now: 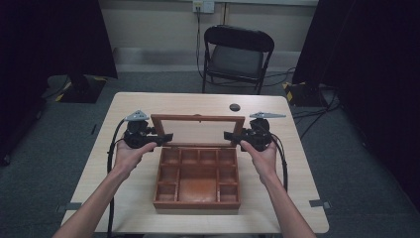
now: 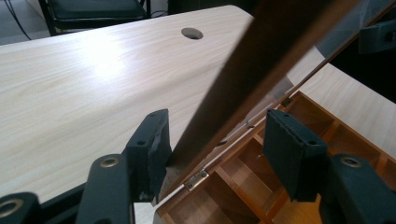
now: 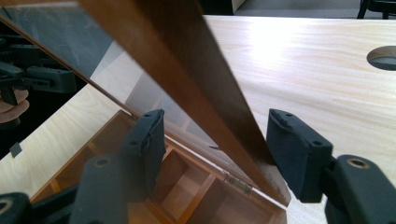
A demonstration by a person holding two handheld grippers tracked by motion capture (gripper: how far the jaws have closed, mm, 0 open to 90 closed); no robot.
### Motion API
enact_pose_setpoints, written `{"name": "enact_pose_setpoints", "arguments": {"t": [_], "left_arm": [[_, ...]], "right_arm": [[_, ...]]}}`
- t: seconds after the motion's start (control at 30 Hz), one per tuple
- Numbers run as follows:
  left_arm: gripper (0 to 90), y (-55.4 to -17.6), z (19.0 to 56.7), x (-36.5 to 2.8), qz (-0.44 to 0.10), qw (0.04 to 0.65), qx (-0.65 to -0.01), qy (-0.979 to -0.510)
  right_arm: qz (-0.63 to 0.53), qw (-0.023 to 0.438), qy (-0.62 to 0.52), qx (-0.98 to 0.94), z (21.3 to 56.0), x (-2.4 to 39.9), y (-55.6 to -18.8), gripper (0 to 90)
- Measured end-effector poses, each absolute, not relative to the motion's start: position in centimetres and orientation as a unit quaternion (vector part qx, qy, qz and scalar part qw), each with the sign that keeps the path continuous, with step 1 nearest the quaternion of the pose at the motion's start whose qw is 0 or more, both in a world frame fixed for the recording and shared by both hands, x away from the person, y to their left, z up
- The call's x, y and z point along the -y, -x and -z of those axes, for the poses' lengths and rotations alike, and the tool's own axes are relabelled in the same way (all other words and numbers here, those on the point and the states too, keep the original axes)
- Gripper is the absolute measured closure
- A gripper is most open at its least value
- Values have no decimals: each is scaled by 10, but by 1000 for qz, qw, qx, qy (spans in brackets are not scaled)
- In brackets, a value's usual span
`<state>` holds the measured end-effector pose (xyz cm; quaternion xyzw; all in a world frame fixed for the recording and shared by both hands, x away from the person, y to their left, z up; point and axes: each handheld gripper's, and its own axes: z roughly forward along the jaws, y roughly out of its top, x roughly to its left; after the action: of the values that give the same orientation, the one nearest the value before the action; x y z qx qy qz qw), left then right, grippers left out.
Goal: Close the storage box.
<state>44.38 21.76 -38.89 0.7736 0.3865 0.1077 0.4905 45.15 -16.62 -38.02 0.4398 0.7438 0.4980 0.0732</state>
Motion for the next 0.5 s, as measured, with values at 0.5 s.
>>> {"name": "enact_pose_setpoints", "arguments": {"t": [0.5], "left_arm": [[382,-426,391,-215,-110,482,-381,-781]], "right_arm": [[-484,67,-431,-759,384,168,-432,314]]}}
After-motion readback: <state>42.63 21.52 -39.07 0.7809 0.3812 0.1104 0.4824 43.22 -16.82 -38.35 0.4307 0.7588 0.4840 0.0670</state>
